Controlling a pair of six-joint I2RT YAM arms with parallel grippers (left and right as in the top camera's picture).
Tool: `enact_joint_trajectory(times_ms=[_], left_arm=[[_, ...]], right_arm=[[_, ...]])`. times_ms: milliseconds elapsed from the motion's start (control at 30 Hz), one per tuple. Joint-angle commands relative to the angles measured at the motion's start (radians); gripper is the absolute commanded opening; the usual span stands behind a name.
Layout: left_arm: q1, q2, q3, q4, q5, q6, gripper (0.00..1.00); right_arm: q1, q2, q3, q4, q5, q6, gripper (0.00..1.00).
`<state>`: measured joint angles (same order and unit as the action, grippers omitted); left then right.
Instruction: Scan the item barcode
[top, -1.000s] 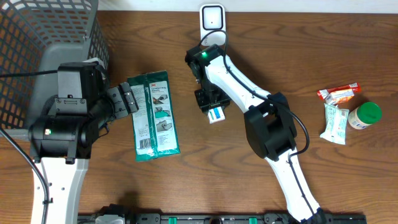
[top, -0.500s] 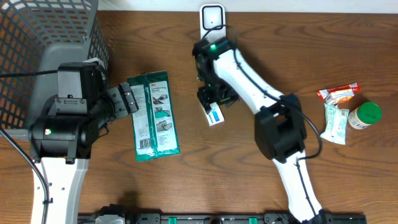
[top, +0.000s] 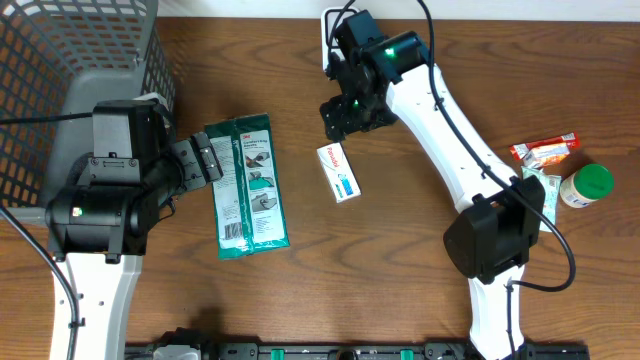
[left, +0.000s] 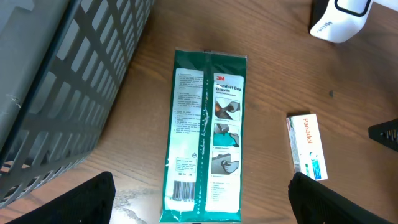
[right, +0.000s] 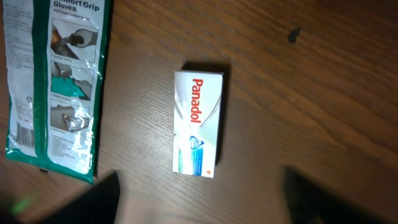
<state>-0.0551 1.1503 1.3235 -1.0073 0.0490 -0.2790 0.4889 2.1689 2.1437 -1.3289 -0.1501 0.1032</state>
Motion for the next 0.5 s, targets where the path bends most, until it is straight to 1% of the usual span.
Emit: enact_joint_trajectory(times_ms=[0, 133, 267, 367, 467], left_arm=[[0.001, 0.0, 0.009, -0.002, -0.009, 0.02, 0.9], [0.001, 0.0, 0.009, -0.002, -0.009, 0.02, 0.9], [0.002, 0.0, 0.009, -0.002, -0.009, 0.02, 0.9], [0.001, 0.0, 0.009, -0.002, -0.009, 0.02, 0.9], [0.001, 0.0, 0.009, -0.002, -0.009, 0.02, 0.9]], right_arm=[[-0.022, 0.014, 0.0, 0.002, -0.015, -0.008, 0.52], [-0.042, 0.025, -0.001, 0.003, -0.051, -0.01, 0.49], [-0.06, 0.037, -0.01, 0.006, -0.089, -0.042, 0.48], [-0.078, 0.037, -0.042, 0.022, -0.146, -0.076, 0.46], [-0.097, 0.037, -0.091, 0.064, -0.216, -0.112, 0.46]])
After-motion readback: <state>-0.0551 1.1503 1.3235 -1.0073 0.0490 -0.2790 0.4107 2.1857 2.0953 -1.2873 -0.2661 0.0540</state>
